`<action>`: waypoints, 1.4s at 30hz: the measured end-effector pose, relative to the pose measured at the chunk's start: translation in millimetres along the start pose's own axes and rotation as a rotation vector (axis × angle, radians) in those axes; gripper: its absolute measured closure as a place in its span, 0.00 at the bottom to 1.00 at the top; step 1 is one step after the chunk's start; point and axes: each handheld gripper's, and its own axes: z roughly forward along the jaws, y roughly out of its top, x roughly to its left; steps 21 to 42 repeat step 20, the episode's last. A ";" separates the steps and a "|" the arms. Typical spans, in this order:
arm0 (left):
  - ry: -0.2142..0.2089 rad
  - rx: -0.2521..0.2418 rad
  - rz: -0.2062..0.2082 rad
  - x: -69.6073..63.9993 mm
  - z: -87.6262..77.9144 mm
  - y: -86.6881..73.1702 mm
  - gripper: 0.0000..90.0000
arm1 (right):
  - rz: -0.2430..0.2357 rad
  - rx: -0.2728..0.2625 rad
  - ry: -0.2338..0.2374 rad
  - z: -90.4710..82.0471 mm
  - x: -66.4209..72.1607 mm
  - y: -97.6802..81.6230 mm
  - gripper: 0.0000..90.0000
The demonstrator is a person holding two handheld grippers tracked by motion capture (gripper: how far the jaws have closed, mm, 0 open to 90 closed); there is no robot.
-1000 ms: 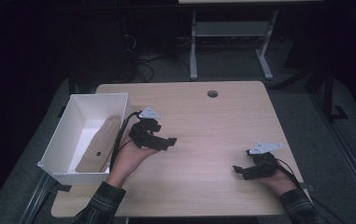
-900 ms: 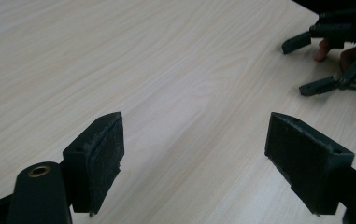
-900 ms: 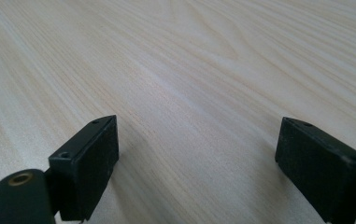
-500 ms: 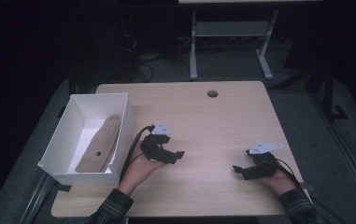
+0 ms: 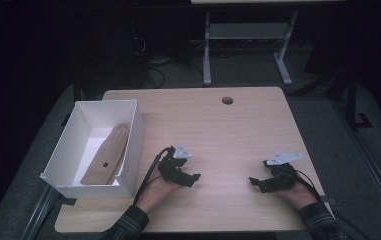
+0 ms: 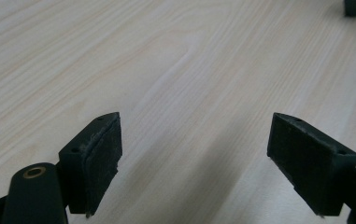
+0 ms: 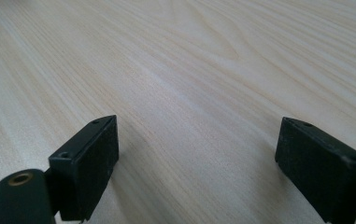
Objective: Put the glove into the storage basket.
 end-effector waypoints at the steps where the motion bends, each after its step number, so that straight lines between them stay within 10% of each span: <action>1: -0.001 -0.002 -0.004 0.4 1.5 -1.4 0.19 | 0.000 0.000 0.000 0.0 0.0 0.0 0.14; 42: 0.007 -0.050 0.024 6.3 13.7 -20.5 0.14 | -0.001 0.000 -0.001 0.2 0.3 0.1 0.14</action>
